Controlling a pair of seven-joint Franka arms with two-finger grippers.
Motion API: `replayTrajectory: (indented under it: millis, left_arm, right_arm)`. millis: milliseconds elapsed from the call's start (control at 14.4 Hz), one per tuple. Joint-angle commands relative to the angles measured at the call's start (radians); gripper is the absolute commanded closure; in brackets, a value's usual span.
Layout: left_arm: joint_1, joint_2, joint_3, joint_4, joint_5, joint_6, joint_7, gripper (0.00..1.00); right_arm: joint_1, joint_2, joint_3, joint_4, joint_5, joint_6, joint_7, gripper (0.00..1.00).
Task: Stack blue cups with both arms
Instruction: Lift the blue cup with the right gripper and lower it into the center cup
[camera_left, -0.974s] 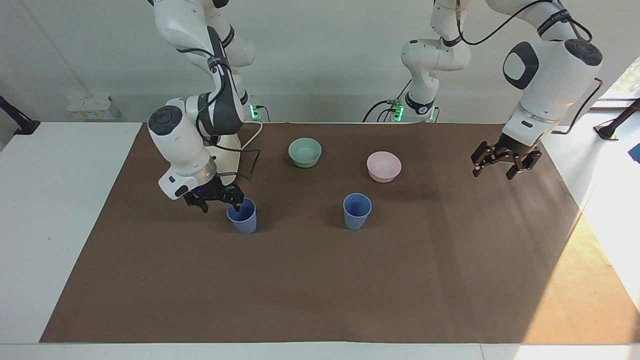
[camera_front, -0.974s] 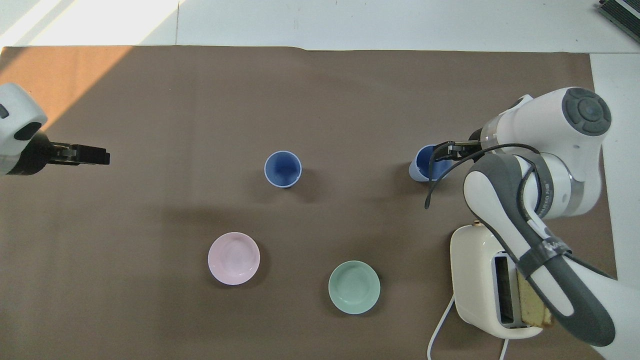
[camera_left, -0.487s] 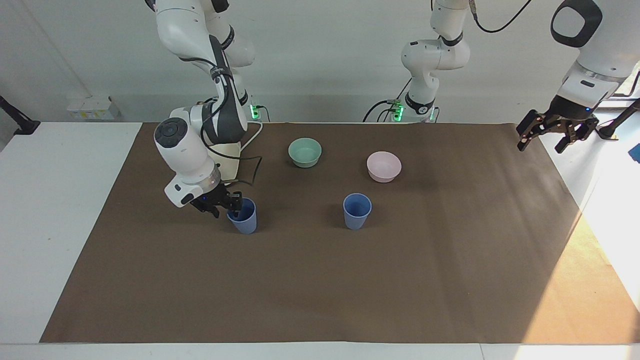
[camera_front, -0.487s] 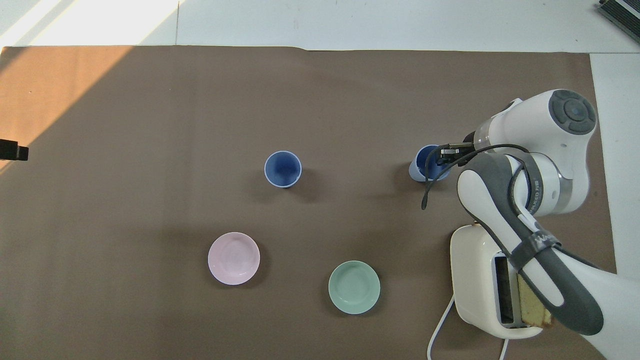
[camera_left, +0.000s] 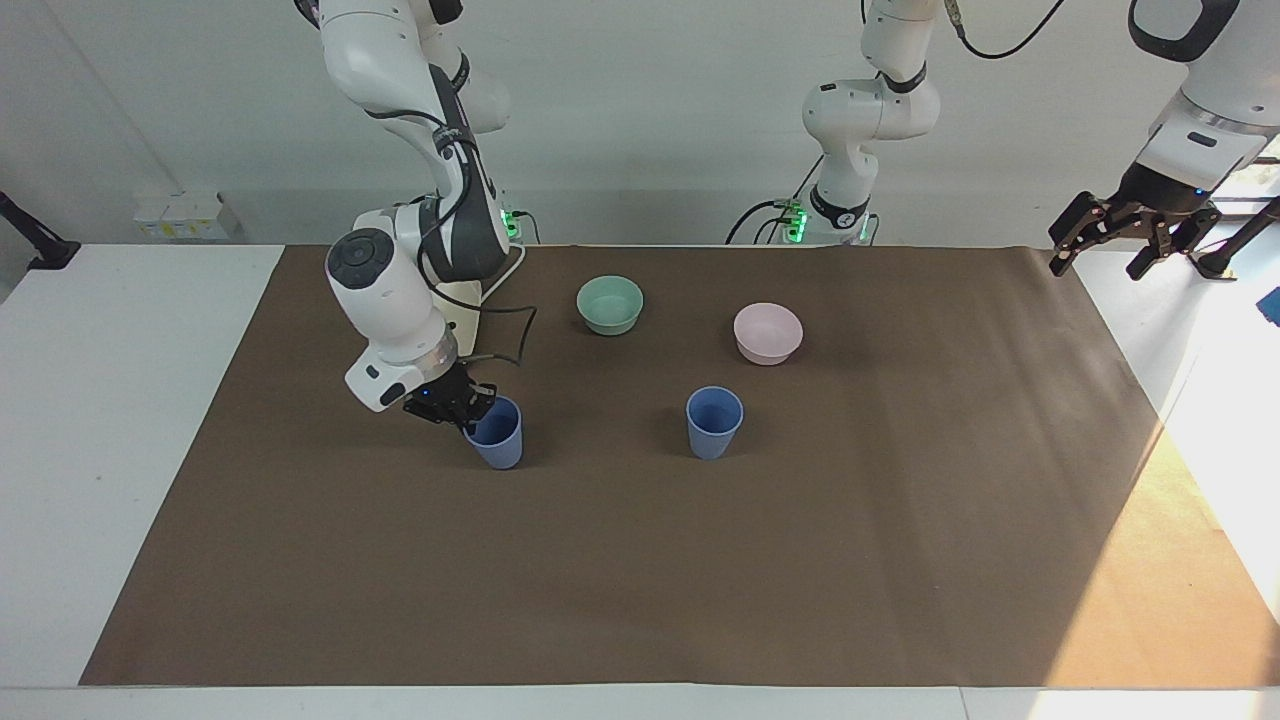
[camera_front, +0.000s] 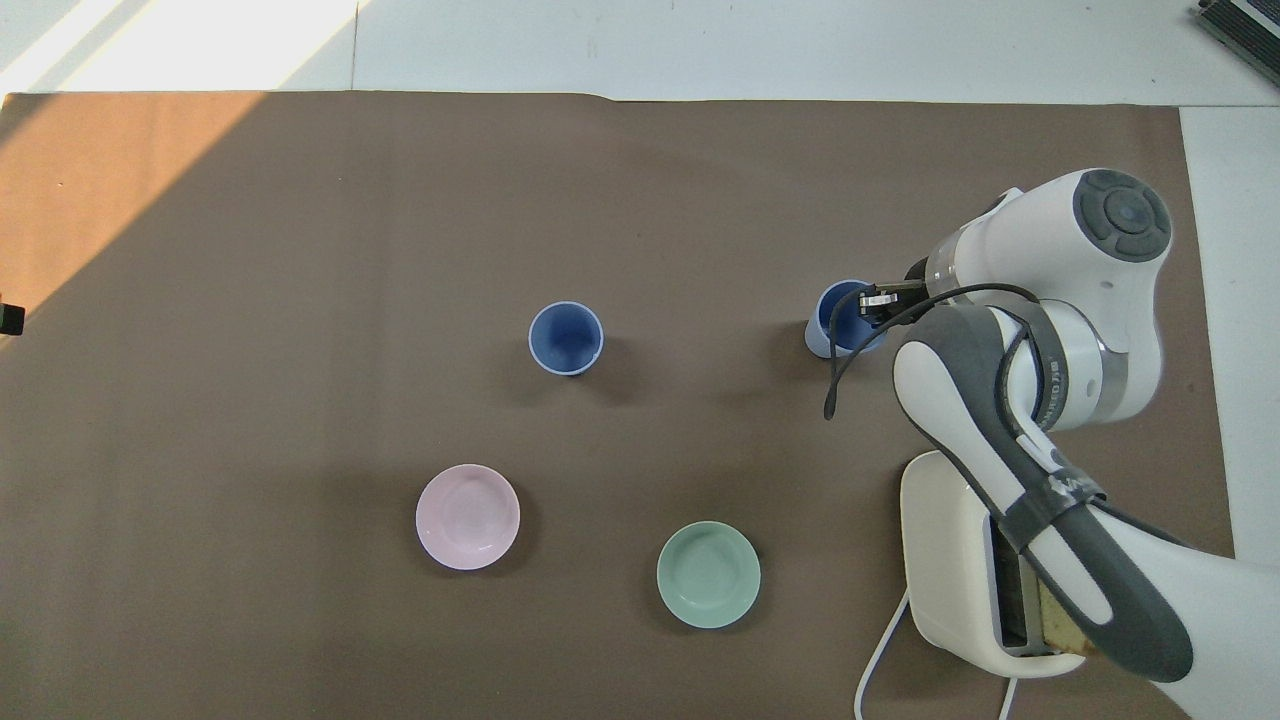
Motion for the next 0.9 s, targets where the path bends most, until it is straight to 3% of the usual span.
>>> replayTrajectory:
  millis: [0,557,696,835]
  left_arm:
    - [0.012,0.024,-0.012,0.044,0.016,-0.052,0.011,0.00]
    - [0.010,0.009,-0.013,0.032,0.016,-0.049,0.005,0.00]
    - [0.005,0.011,-0.014,0.030,0.016,-0.049,0.005,0.00]
    - [0.001,0.011,-0.014,0.030,0.016,-0.049,0.005,0.00]
  right_arm:
    - [-0.008,-0.002,0.020,0.077,0.021,-0.088,0.070,1.00]
    - [0.006,-0.001,0.109,0.243,0.021,-0.227,0.222,1.00]
    - [0.081,0.007,0.114,0.255,0.018,-0.204,0.368,1.00]
    - [0.142,0.042,0.114,0.336,0.021,-0.213,0.500,1.00]
